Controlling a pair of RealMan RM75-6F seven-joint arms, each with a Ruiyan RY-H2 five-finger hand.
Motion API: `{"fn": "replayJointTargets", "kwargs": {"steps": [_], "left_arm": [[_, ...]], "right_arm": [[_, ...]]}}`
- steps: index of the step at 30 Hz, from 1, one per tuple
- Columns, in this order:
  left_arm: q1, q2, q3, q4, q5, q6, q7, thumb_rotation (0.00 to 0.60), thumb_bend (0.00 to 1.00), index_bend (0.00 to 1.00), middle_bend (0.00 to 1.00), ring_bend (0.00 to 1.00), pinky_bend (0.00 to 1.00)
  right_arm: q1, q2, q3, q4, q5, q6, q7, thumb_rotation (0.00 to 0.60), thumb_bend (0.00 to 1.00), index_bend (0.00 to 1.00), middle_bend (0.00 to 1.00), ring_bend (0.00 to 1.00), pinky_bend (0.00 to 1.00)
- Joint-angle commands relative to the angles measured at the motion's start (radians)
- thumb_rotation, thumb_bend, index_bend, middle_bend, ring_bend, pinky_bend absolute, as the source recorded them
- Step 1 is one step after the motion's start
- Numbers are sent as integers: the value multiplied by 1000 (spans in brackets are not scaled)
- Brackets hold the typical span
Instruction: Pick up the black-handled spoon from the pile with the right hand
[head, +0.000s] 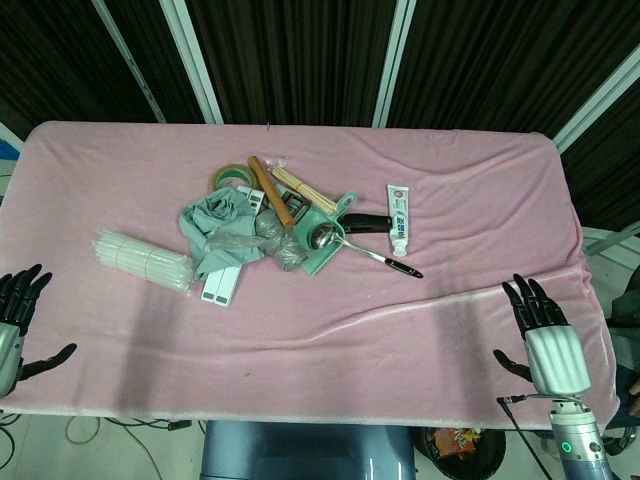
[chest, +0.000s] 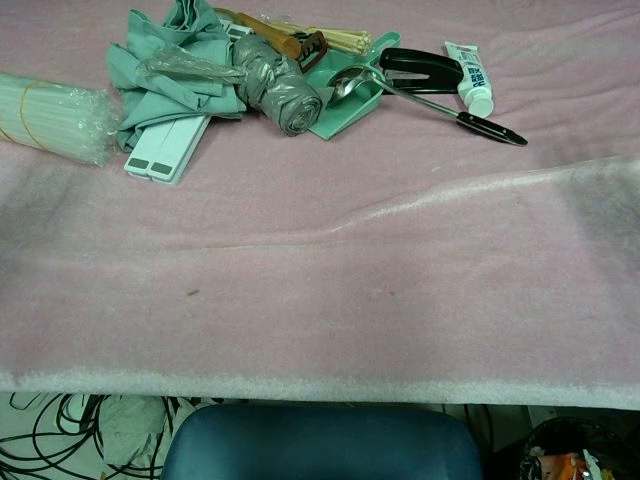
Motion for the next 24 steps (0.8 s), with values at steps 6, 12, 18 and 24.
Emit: {"fn": "replayJointTargets", "kwargs": {"steps": [6,12,18,24], "left_arm": [[0,1,0,3,-3,-1,-4,600,0,0,0,0,0],[8,4,1,7,1,15,-14,600,0,0,0,0,0],[11,5,-1,8,-3,17,-21,600,0,0,0,0,0],[5,3,-4,7,-14,2,-21,600,0,0,0,0,0]], "right_arm": [[-2,-2,1,-3,0,-4,-5,600,117,0,0,7,230],[-1,-2,4,-19,-6,-4,-9,600,117,0,0,7,230],[16,1,21,-107,13,-33,2,600,117,0,32,28,230],[94,-16,104,-244,104,-133,-23,600,160,126,164,130,257]]}}
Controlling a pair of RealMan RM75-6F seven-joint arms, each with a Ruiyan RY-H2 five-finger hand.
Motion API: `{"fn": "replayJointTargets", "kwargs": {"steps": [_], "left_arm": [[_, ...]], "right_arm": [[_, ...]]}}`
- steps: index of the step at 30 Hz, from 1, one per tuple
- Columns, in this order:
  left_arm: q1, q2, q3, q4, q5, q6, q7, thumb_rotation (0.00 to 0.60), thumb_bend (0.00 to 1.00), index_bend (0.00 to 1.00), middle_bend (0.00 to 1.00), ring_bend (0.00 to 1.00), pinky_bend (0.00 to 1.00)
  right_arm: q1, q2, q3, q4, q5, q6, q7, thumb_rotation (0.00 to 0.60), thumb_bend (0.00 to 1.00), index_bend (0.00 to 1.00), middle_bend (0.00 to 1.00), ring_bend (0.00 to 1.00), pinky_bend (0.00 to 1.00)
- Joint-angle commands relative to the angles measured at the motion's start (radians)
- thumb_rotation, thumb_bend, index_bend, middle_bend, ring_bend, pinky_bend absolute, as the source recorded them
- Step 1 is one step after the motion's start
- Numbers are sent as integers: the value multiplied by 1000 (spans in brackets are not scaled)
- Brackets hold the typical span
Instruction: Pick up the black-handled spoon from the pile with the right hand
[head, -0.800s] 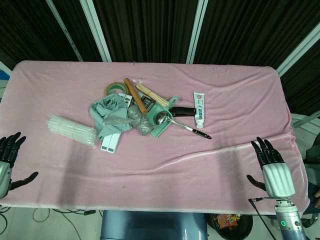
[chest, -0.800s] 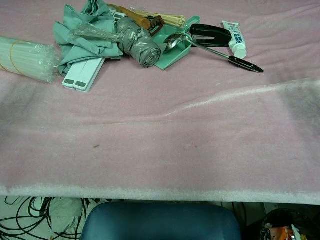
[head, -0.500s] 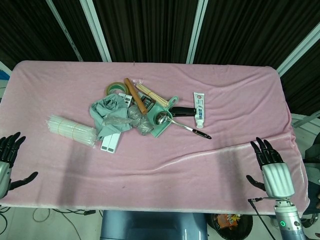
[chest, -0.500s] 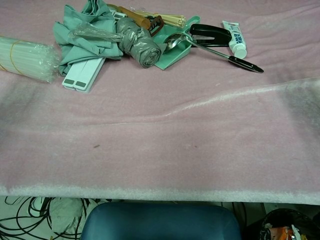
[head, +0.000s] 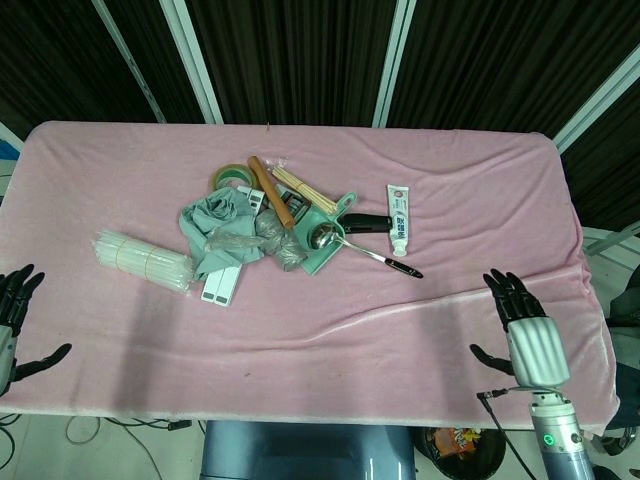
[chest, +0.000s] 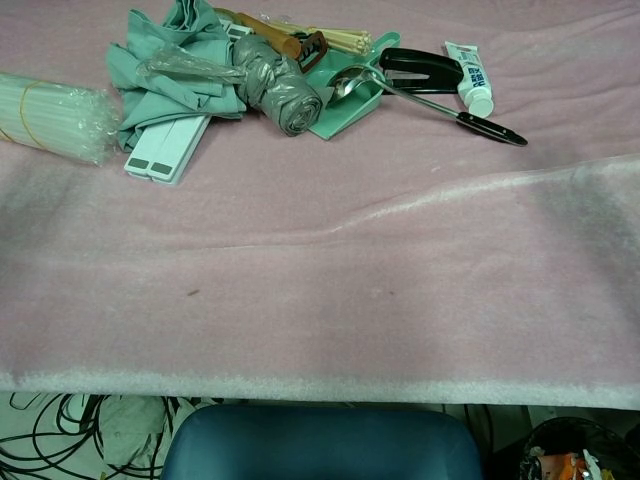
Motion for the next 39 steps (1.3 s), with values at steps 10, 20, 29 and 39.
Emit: {"fn": "replayJointTargets", "kwargs": {"steps": [10,20,29,39], "left_arm": [[-2,-10,-8,14,-11,-2,19,600,0,0,0,0,0],[-2,-44,-21,45,-34,-3,44,600,0,0,0,0,0],[-4,-39,-24,29,-60,-29,59,600,0,0,0,0,0],[-6,-33,-25,21,-75,-47,48,600,0,0,0,0,0]], "right_arm": [[303,-171,245,-66,355,-299,-286,600,173,202,201,155,266],[497,-354,346,108,647,-366,-437,600,176,324,316,252,296],[645,-502,371,377,745,-447,-429,600,188,378,359,285,321],[723,-612,367,636,823,-522,-391,600,191,394,374,289,321]]}}
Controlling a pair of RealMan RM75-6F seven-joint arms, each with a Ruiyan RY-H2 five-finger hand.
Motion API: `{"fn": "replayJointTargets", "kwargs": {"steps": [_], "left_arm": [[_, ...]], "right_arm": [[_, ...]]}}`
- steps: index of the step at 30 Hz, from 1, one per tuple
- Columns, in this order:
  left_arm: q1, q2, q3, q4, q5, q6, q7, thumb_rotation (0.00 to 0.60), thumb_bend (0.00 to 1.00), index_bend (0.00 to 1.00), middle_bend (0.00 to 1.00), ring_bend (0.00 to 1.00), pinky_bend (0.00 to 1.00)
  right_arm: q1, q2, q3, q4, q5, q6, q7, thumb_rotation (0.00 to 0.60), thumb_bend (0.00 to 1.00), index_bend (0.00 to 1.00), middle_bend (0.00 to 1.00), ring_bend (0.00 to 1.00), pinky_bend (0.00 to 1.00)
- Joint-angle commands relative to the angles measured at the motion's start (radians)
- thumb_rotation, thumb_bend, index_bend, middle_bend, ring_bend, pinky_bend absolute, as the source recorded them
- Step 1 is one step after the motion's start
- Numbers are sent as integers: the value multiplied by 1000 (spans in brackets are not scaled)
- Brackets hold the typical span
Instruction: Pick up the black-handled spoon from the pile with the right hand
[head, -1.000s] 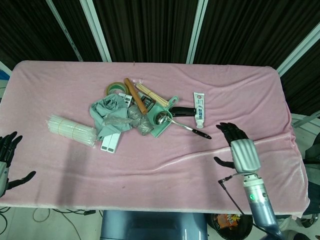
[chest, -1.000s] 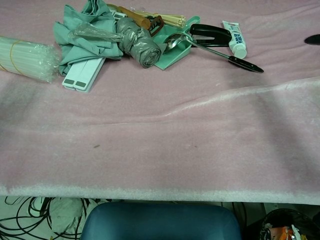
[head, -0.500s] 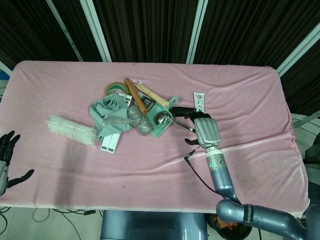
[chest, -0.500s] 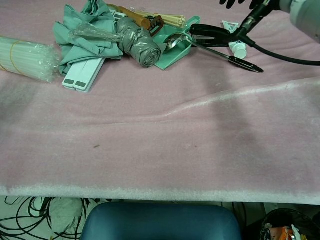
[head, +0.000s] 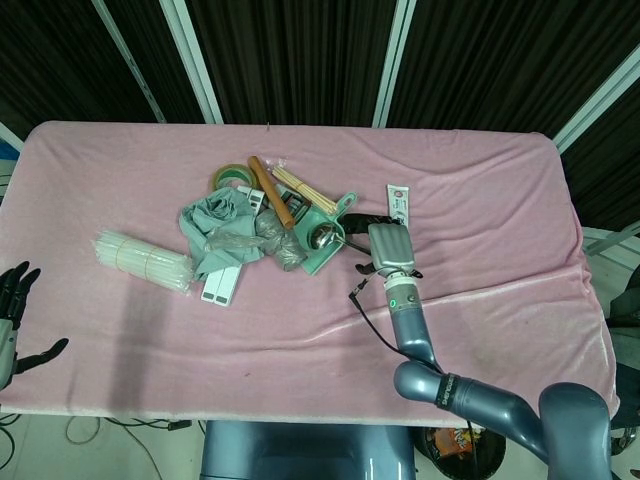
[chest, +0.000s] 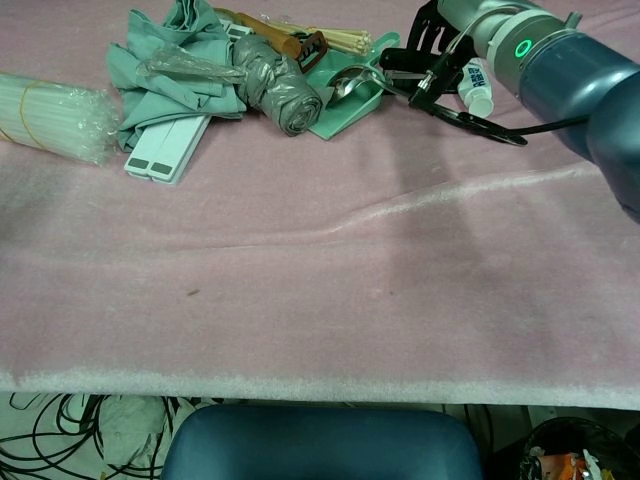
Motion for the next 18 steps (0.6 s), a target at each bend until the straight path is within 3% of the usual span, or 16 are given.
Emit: {"fn": "replayJointTargets", "kwargs": {"steps": [1,13,15,18], "left_arm": [[0,2,-1,-2,-3,-3,-2,600,0,0,0,0,0],[-1,5,-3,-11,-11,-10,-3,600,0,0,0,0,0],[-1,6,-4,-12,-11,-10,-3,600,0,0,0,0,0],[0,6,-6,-13,-15,-9,-7,600,0,0,0,0,0]], "right_arm": [[29,-48,-7,95,33,-37,25,600,191,396,375,290,321],[35,-102,-33,229,45,-82,85,600,252,460,430,343,374],[40,-116,-33,256,46,-91,94,600,327,496,464,378,410],[43,-130,-35,281,35,-97,115,600,591,587,551,469,520]]}}
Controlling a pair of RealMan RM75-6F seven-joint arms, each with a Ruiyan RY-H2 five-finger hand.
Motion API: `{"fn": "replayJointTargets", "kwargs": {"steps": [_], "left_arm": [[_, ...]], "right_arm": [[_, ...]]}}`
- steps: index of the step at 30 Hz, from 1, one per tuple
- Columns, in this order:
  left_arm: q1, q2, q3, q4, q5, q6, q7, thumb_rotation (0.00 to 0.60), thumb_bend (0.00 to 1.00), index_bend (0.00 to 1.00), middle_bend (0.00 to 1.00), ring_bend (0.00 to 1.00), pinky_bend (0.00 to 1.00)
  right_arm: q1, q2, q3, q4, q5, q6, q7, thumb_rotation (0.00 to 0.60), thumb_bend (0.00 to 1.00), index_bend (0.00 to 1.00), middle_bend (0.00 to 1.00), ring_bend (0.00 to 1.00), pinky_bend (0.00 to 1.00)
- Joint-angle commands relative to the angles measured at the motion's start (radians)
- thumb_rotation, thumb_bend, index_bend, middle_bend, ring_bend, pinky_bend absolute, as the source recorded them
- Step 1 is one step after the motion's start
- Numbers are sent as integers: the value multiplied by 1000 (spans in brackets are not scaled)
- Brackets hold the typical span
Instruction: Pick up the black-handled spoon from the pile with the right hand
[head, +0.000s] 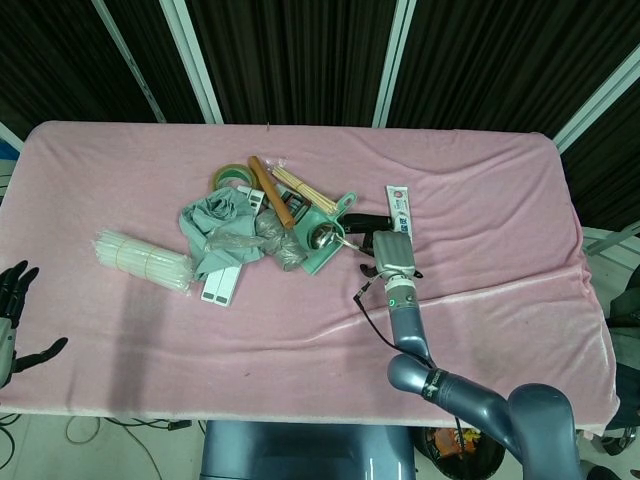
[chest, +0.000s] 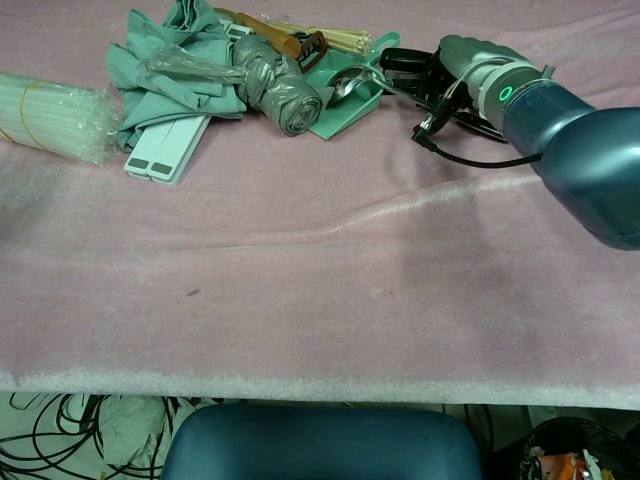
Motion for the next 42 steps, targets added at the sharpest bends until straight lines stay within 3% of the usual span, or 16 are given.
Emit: {"fn": "replayJointTargets", "kwargs": {"steps": [1,6,9,21,28,34,42], "left_arm": [[1,0,-2,-1,-3,1,-3,600,0,0,0,0,0],[0,-1,-2,-1,3,3,-5,600,0,0,0,0,0],[0,-1,-2,-1,6,6,-7,600,0,0,0,0,0],[4,-5,-1,7,39,40,-31,600,0,0,0,0,0],[5,-7,5,21,72,66,-50,600,0,0,0,0,0],[5,-4,9,35,97,84,-72,600,0,0,0,0,0],[4,3,20,44,125,96,-82,600,0,0,0,0,0]], "right_arm": [[4,-18,-4,23,-16,-9,32,600,653,609,572,493,548],[-17,7,-15,-37,-78,26,86,600,938,722,679,609,676],[-39,42,-20,-107,-109,57,103,600,995,760,709,638,709],[-189,259,-15,-583,-244,252,207,600,1000,787,728,656,739],[-303,395,-39,-870,-313,349,274,600,1000,790,730,658,739],[-399,495,-125,-1017,-447,422,319,600,1000,790,730,658,739],[-507,570,-270,-1072,-619,490,386,600,1000,791,730,658,739]]}}
